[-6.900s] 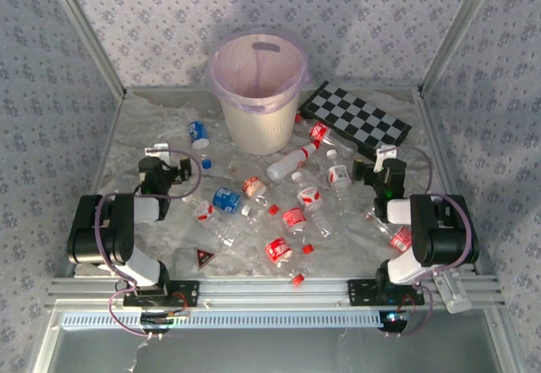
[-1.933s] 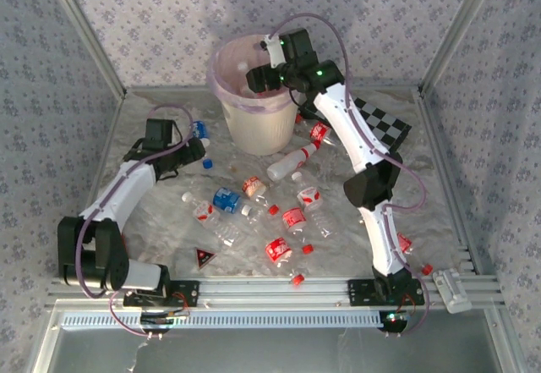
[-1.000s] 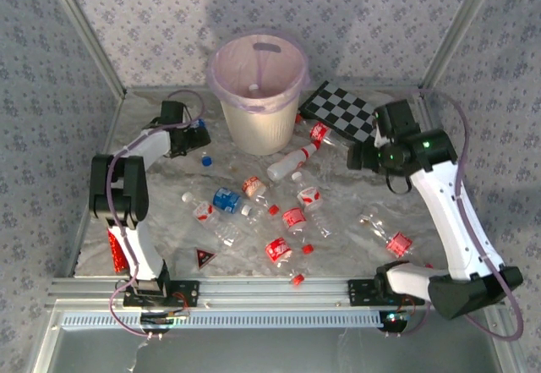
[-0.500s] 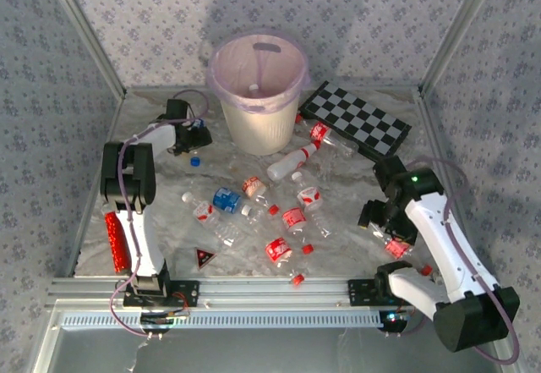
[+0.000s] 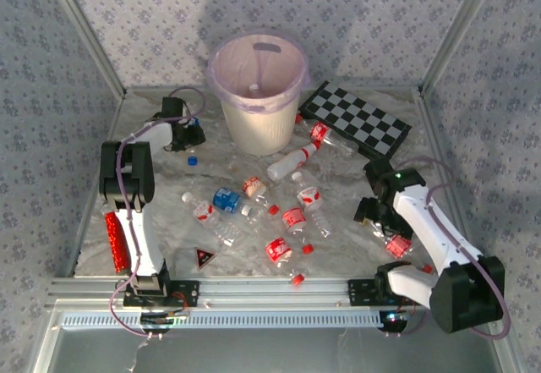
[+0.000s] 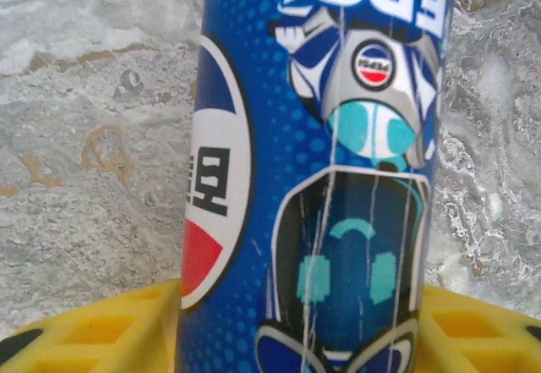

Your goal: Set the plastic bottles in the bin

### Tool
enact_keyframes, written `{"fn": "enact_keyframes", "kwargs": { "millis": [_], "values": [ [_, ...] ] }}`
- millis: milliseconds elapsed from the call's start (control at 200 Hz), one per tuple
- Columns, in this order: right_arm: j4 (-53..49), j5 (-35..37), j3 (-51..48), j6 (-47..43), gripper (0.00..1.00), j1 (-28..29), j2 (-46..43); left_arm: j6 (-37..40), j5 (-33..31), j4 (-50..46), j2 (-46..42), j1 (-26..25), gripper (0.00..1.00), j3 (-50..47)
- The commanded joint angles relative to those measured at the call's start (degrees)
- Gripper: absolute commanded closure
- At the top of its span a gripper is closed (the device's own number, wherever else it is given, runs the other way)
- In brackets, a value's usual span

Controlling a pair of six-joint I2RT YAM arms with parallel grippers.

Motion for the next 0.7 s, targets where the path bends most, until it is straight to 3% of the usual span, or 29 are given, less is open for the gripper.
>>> {"fn": "enact_keyframes", "kwargs": {
  "millis": [0, 275, 510, 695],
  "values": [
    [2.7, 3.2, 0.6, -0.3, 0.0, -0.3, 2.6, 0.9, 0.6, -1.5, -0.7, 0.4, 0.49, 2.4],
    [9.5, -5.5, 3.4, -3.8, 0.0, -3.3, -0.7, 2.5, -0.2, -4.6, -7.9, 1.2, 0.54, 3.8],
    [16.3, -9.3, 2.5, -3.3, 0.0, -5.4, -0.8, 4.0, -3.2, -6.3, -22.5, 1.4, 0.56, 4.0],
    [19.4, -11.2, 2.9, -4.1, 0.0, -5.6, 1.2, 3.2, -0.1, -6.2, -34.6, 0.5, 0.62, 7.4]
  ]
}}
